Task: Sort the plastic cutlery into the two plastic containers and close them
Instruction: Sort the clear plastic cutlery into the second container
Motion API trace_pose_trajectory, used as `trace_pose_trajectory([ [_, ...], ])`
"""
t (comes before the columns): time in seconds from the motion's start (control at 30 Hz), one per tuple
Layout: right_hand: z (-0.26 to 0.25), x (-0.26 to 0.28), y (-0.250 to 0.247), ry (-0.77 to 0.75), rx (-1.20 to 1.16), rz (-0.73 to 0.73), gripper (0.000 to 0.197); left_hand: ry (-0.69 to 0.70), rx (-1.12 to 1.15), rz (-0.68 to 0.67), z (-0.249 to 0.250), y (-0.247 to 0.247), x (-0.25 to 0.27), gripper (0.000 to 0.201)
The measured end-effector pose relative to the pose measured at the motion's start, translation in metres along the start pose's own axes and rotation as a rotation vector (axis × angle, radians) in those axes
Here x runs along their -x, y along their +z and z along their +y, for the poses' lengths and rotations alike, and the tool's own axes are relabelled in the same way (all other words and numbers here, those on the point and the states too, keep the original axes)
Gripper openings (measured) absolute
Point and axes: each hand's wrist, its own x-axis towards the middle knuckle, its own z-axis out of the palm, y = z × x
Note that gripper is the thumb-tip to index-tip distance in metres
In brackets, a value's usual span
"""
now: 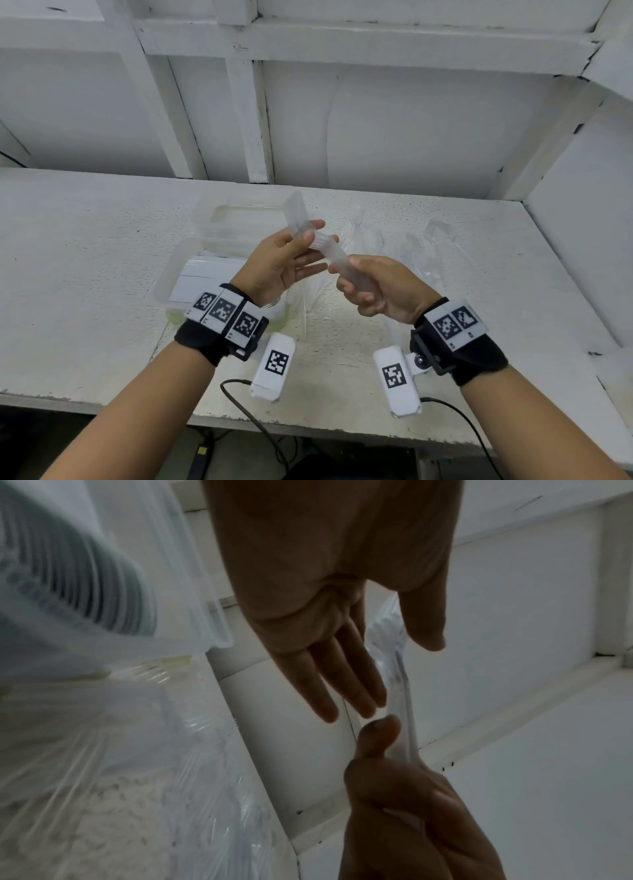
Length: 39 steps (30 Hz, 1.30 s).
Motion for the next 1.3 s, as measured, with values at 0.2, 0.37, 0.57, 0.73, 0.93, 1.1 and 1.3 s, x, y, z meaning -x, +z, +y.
trace_pose_trajectory([
  [0.2, -0.006, -0.01, -0.003, 0.093, -0.073, -0.089, 0.032, 0.08, -0.023, 0.071, 0.016, 0.0, -0.003, 0.032],
  [0.37, -0.019, -0.024, 0.01, 0.013, 0.274, 0.133, 0.032, 0.102, -0.035, 0.23, 0.025, -0.004, -0.01, 0.014],
  [0.57, -0.035, -0.054, 0.025, -0.317, 1.336, 0.405, 0.05, 0.129, 0.054, 0.404, 0.045, -0.015, -0.023, 0.014],
  [0.73, -0.055, -0.089, 0.038, -0.446, 1.334, 0.443, 0.036, 0.111, 0.151, 0.431, 0.069, -0.025, -0.032, 0.017],
  [0.93, -0.079, -0.139, 0.039, -0.4, 1.221, 0.352, 0.036, -0.091, -0.204, 0.425, 0.103, -0.075, -0.048, 0.048],
  [1.1, -0.083, -0.187, 0.036, -0.21, 1.354, 0.245, 0.038, -0.188, -0.592, 0.623, 0.127, -0.139, -0.061, 0.04],
  [1.3, -0.065, -0.241, 0.04, -0.056, 1.576, 0.132, 0.037, -0.396, -1.269, 0.529, 0.121, -0.188, -0.075, 0.034],
])
